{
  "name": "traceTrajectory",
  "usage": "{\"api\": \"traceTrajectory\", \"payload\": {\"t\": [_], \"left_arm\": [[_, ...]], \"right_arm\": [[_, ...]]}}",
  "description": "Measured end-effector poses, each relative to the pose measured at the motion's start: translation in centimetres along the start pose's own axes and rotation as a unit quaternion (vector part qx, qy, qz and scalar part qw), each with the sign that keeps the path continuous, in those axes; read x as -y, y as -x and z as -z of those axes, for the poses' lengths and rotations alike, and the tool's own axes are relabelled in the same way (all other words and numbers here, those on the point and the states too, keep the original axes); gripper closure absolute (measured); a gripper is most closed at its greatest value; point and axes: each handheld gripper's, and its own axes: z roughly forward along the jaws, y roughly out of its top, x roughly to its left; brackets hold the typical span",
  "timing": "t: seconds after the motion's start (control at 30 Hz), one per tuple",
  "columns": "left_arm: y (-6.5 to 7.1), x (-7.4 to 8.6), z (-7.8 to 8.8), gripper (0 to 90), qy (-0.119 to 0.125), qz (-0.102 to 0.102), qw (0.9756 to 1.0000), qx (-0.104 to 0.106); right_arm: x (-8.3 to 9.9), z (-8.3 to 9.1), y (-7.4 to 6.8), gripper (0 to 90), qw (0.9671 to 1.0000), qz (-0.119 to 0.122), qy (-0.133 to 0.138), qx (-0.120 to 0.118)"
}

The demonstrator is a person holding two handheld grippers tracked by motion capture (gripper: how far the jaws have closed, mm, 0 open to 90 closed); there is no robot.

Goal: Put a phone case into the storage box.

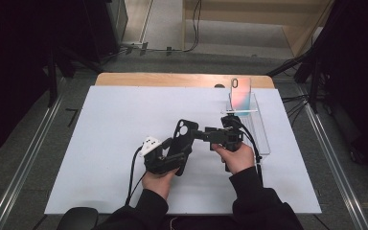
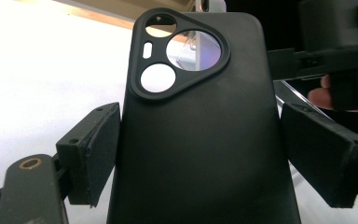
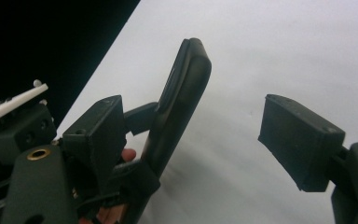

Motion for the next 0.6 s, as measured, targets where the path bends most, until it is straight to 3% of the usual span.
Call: {"api": "traceTrajectory", "payload": {"t": [0.13,0.3,0.5,0.6], "left_arm": [[0.1,0.1,-0.1,15.7,0.0,0.006,1.0,0.004],[0.4,0.2,-0.1,15.6,0.005,-0.001,1.0,0.004],[0.7,0.3,0.0,15.6,0.006,-0.01,0.9999,0.001],[0.8,0.4,0.0,15.6,0.008,-0.016,0.9998,0.0]], "right_arm": [[-0.2,-0.5,0.0,21.4,1.0,0.0,-0.004,0.004],[-0.5,-1.2,0.1,25.8,0.9999,-0.01,-0.005,-0.002],[-0.8,-2.0,0.3,37.9,0.9995,-0.027,-0.007,-0.015],[-0.9,-2.2,0.3,50.3,0.9993,-0.029,-0.009,-0.021]]}}
